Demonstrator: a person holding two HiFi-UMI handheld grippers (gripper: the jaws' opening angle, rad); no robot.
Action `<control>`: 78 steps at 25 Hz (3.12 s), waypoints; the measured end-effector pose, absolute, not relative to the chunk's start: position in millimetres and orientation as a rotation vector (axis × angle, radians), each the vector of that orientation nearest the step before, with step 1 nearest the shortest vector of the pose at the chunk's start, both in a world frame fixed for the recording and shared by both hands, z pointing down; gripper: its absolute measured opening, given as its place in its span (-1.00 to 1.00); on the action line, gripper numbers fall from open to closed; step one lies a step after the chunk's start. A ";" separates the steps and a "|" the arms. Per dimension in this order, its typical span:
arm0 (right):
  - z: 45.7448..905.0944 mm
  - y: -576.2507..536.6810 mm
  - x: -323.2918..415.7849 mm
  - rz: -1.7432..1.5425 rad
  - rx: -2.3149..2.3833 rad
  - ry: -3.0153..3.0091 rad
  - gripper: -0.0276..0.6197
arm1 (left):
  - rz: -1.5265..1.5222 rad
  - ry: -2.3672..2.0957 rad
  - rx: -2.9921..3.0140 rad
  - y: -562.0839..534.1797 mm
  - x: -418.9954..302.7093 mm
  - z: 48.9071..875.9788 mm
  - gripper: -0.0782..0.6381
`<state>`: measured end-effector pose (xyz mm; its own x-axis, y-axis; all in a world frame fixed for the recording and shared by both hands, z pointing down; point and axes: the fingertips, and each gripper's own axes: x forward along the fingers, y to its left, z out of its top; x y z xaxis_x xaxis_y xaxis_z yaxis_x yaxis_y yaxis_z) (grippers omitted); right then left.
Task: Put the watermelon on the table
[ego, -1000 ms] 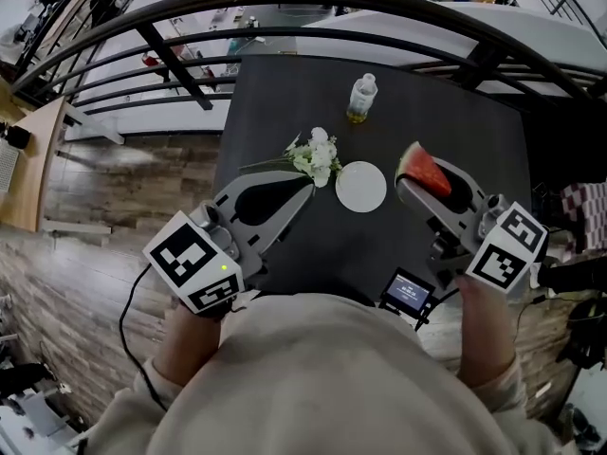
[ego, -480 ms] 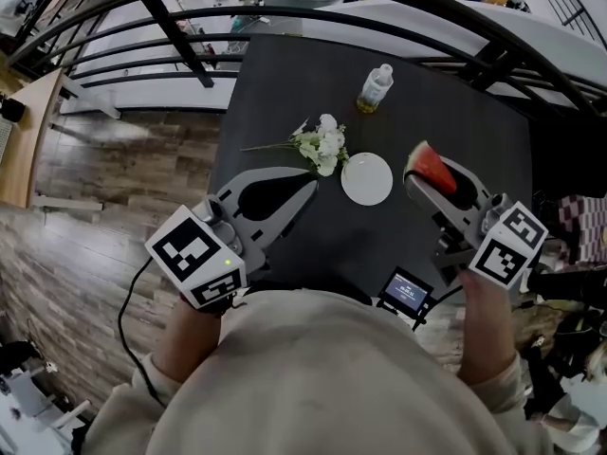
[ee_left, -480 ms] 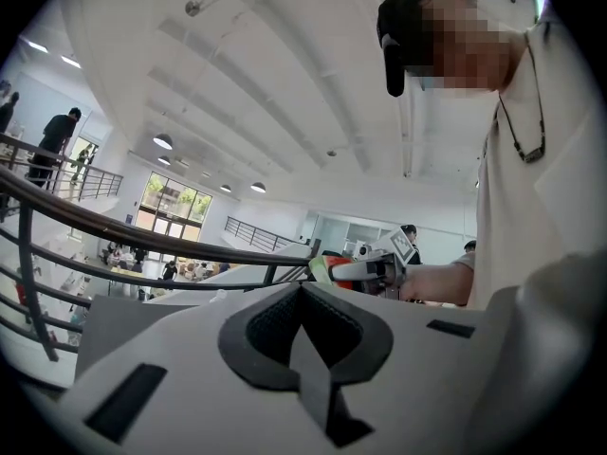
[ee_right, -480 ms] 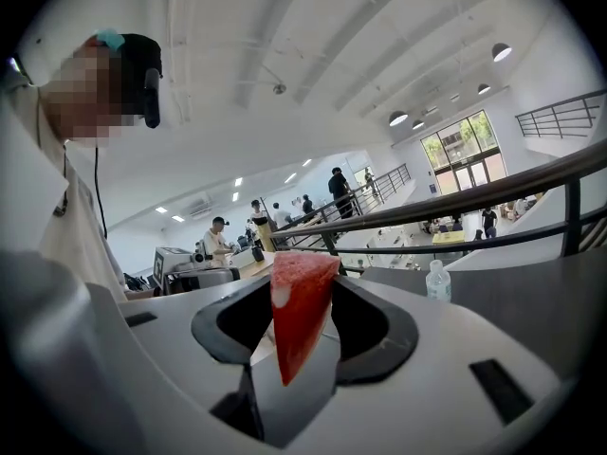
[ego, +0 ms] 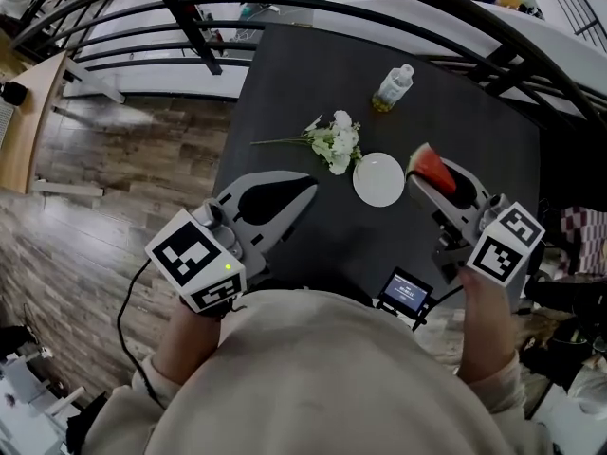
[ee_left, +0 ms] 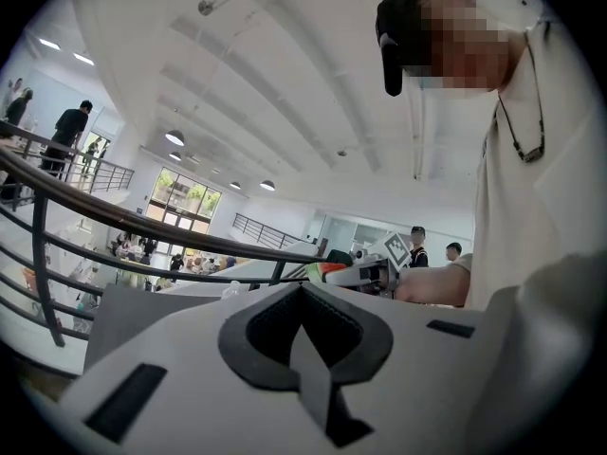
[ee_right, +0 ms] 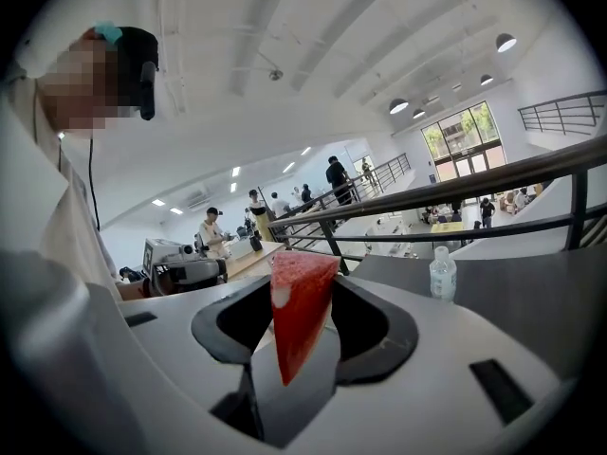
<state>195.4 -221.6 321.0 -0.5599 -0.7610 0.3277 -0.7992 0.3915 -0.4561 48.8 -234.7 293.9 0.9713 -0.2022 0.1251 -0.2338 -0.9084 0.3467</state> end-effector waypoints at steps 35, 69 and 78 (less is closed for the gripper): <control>445.2 -245.4 216.5 1.067 1.354 -2.349 -0.30 | 0.184 -0.510 2.605 -241.2 9.9 340.2 -0.77; 557.6 -242.4 218.9 1.187 1.239 -2.137 -0.30 | 0.195 -0.621 2.537 -223.1 -21.9 359.1 -0.77; 593.4 -240.8 224.2 1.194 1.183 -2.052 -0.30 | 0.192 -0.654 2.523 -220.5 -30.4 361.0 -0.77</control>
